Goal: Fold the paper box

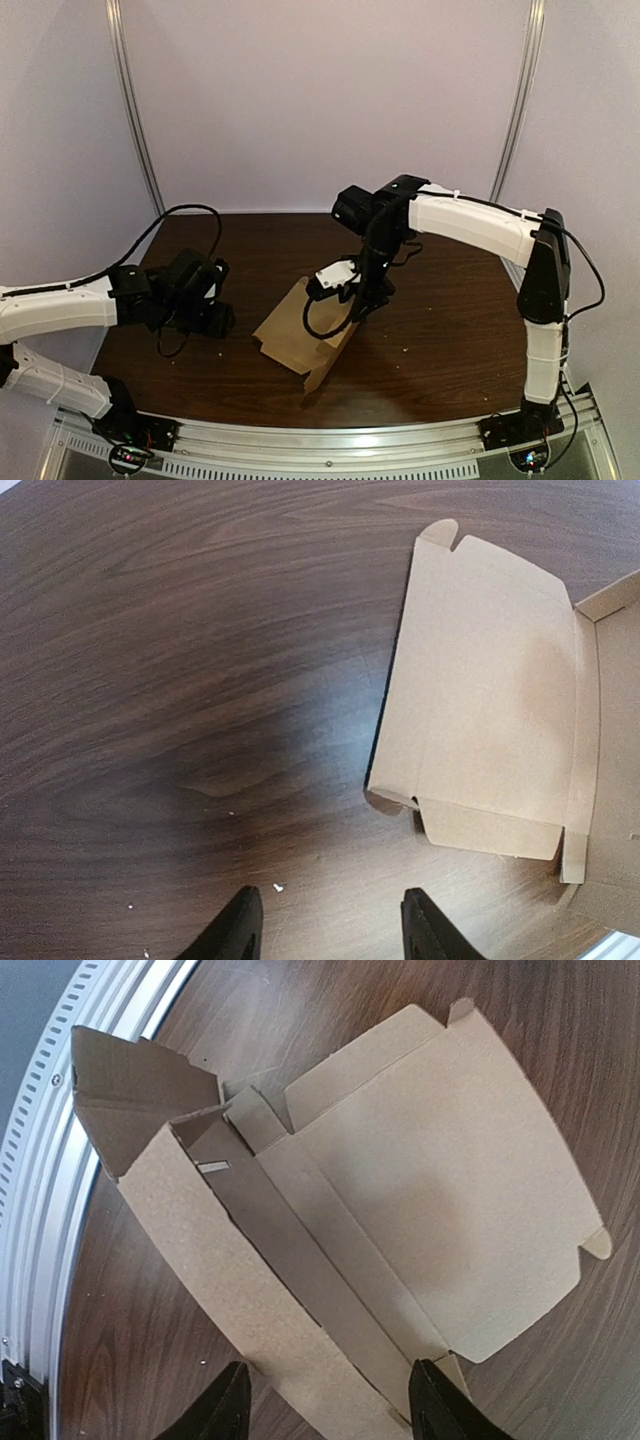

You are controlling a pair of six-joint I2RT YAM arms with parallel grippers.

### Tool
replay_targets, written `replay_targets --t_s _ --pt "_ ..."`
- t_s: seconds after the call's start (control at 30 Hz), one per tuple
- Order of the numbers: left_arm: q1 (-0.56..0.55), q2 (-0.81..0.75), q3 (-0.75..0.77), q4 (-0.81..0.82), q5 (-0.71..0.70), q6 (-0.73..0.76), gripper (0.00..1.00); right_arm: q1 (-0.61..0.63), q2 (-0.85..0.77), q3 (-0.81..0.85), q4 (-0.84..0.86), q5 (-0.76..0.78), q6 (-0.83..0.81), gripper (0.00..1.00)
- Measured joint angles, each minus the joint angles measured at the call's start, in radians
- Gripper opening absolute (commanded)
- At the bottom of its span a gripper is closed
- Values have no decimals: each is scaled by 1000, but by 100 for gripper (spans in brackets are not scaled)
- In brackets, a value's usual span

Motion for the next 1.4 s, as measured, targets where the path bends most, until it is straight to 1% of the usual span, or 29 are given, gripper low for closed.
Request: replay_targets --t_s 0.1,0.2,0.4,0.5,0.63,0.73,0.8,0.9,1.0,1.03,1.07,1.13,1.17,1.23,1.3,1.4 --pt "0 0 -7 12 5 0 50 0 -81 -127 35 10 16 51" --pt "0 2 -16 32 9 -3 50 0 -242 -333 101 27 43 51" --pt "0 5 -48 83 31 -11 49 11 -581 -717 249 53 122 54" --pt "-6 -9 -84 145 64 -11 50 19 -673 -838 290 56 158 53" --pt "-18 -11 -110 196 97 -21 50 33 -691 -931 335 57 211 53" --pt "-20 4 -110 210 98 -52 54 33 -706 -935 358 59 251 54" --pt "-20 23 -111 220 93 -83 57 33 -716 -900 372 69 274 55" --pt "-20 73 -105 222 76 -125 58 33 -712 -798 421 95 303 60" --pt "-18 163 -69 220 75 -146 57 33 -683 -715 463 118 289 62" --pt "-17 193 -52 220 77 -152 56 33 -656 -680 465 125 275 62" --pt "-17 217 -37 221 80 -157 56 33 -619 -639 463 132 257 68" --pt "-15 241 -20 224 85 -164 55 33 -531 -555 450 137 226 82" --pt "-15 242 -16 224 88 -169 55 33 -480 -515 444 135 205 85" --pt "-15 231 -15 225 90 -177 55 33 -386 -454 425 122 169 86" --pt "-15 201 -21 228 90 -185 55 33 -316 -428 399 106 136 87" --pt "-15 126 -50 241 86 -194 55 34 -261 -409 365 92 101 87"
